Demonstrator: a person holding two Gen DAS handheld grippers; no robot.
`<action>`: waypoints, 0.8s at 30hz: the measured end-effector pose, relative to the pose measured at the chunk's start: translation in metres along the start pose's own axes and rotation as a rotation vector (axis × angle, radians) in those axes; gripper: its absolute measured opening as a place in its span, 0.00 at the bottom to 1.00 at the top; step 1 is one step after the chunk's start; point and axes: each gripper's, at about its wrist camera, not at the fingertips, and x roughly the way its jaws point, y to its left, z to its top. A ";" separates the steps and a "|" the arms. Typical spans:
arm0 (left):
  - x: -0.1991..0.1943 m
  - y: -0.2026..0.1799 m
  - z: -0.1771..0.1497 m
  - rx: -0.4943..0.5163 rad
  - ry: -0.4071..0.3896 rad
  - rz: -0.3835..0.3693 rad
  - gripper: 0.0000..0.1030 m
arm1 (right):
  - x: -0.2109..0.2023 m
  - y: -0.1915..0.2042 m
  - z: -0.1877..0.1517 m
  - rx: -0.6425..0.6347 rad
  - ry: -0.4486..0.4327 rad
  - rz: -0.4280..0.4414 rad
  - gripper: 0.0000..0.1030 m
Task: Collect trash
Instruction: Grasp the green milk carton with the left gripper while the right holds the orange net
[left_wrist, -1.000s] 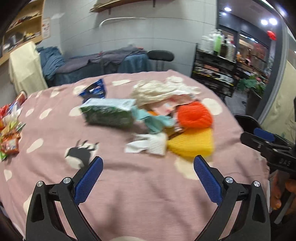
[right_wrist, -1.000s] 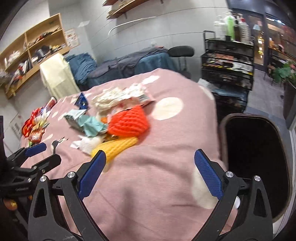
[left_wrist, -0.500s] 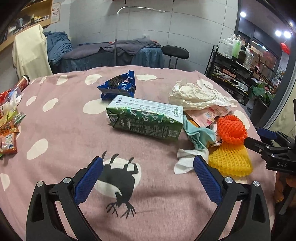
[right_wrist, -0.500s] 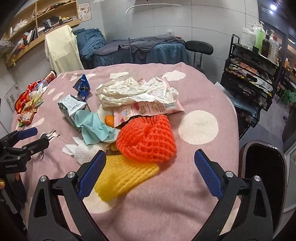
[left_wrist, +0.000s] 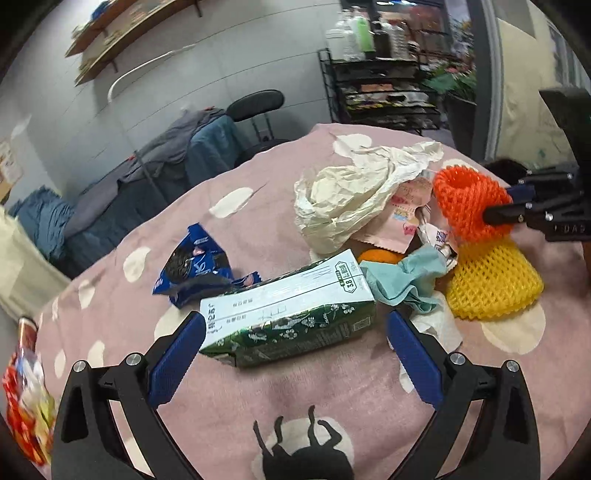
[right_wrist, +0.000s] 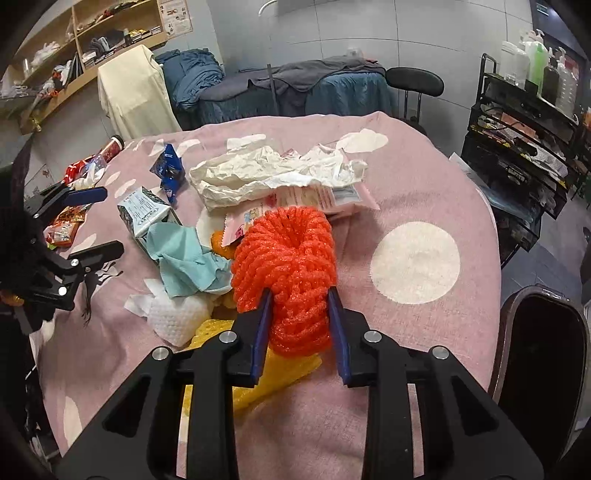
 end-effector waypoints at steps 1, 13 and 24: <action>0.002 0.000 0.003 0.046 0.011 -0.009 0.95 | -0.004 -0.001 -0.001 0.004 -0.005 0.004 0.29; 0.074 -0.014 0.015 0.441 0.242 -0.081 0.96 | -0.025 -0.022 -0.011 0.077 -0.017 0.036 0.30; 0.062 0.004 0.009 0.298 0.186 -0.066 0.78 | -0.027 -0.037 -0.017 0.147 -0.043 0.060 0.30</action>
